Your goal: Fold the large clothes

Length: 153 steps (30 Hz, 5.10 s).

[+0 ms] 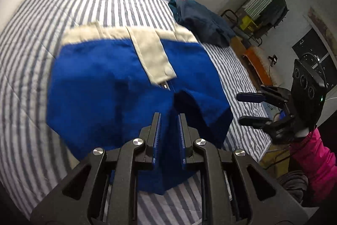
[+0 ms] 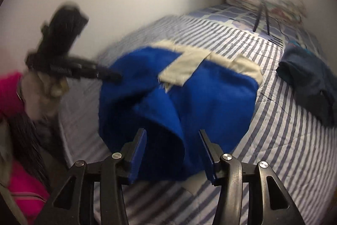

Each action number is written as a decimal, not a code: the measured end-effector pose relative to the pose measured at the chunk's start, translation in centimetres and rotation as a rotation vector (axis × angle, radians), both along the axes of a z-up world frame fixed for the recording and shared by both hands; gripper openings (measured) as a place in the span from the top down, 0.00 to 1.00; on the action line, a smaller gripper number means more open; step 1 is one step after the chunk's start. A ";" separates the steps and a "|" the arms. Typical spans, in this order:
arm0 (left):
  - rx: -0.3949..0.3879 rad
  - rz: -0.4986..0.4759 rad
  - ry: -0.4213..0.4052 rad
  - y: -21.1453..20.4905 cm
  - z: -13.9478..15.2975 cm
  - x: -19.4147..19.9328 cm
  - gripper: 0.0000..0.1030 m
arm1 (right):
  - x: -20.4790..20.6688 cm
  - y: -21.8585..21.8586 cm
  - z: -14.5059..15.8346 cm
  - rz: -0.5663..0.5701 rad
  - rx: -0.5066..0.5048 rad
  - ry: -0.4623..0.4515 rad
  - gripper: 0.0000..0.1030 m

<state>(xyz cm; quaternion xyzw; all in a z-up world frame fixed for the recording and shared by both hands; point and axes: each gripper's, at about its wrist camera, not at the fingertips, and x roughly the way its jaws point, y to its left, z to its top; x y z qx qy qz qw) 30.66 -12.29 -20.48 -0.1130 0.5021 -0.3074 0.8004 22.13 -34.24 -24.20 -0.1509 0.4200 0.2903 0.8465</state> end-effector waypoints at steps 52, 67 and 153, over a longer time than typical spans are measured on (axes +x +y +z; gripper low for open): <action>-0.290 0.391 0.319 14.0 -7.5 8.3 0.28 | 7.9 -12.4 -3.9 -0.462 0.519 0.212 0.27; -0.293 0.378 0.336 13.7 -10.3 7.9 0.28 | 7.9 -12.7 -5.1 -0.493 0.475 0.228 0.22; -0.111 -0.063 -0.202 -19.4 6.2 20.1 0.72 | 12.9 -19.3 11.3 -0.643 -0.061 -0.273 0.83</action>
